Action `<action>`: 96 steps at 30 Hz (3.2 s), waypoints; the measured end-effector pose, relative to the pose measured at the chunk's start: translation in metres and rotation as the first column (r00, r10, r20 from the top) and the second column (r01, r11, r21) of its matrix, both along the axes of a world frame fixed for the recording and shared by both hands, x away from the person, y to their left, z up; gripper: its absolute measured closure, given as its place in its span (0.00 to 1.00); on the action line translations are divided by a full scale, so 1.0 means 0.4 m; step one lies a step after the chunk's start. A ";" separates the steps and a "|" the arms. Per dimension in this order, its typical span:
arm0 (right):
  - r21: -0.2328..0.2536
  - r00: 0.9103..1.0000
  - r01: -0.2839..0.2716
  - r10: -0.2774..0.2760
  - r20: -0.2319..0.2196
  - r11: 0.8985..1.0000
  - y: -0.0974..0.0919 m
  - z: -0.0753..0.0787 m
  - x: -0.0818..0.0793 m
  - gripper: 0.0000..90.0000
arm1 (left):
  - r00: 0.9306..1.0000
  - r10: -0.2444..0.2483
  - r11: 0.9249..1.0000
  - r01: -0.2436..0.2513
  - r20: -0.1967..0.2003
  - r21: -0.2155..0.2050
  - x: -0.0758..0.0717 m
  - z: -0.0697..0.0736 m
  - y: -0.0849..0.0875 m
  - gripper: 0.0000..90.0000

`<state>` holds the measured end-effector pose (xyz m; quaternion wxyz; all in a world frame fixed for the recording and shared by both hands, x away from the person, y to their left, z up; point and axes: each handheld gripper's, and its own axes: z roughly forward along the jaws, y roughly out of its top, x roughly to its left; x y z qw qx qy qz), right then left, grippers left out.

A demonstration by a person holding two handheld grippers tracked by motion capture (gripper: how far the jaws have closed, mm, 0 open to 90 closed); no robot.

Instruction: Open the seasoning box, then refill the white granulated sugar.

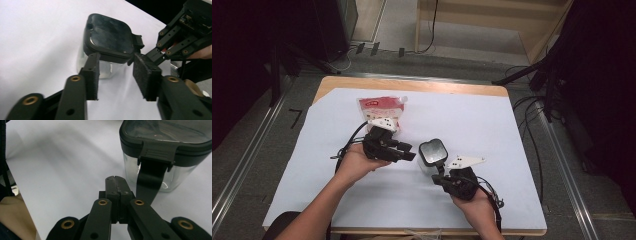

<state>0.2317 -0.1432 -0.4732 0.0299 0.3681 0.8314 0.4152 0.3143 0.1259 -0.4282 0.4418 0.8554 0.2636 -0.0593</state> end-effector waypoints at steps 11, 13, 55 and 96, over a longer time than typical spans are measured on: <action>-0.007 1.000 0.009 -0.009 -0.005 1.000 0.009 -0.013 0.016 1.00 | 1.000 0.022 1.000 -0.022 -0.009 0.016 0.011 -0.011 0.003 0.53; -0.013 1.000 0.006 -0.006 -0.001 1.000 0.009 -0.013 0.016 1.00 | 1.000 0.017 1.000 -0.017 -0.017 0.015 0.011 -0.011 0.002 0.54; -0.028 0.985 0.168 -0.169 -0.042 0.985 -0.125 -0.006 0.087 1.00 | 1.000 -0.018 1.000 0.018 -0.018 -0.001 0.010 -0.023 -0.011 0.46; -0.017 0.974 0.224 -0.224 -0.029 0.974 -0.201 0.029 0.157 1.00 | 0.995 -0.103 0.995 0.103 0.007 -0.011 0.040 -0.044 -0.066 0.27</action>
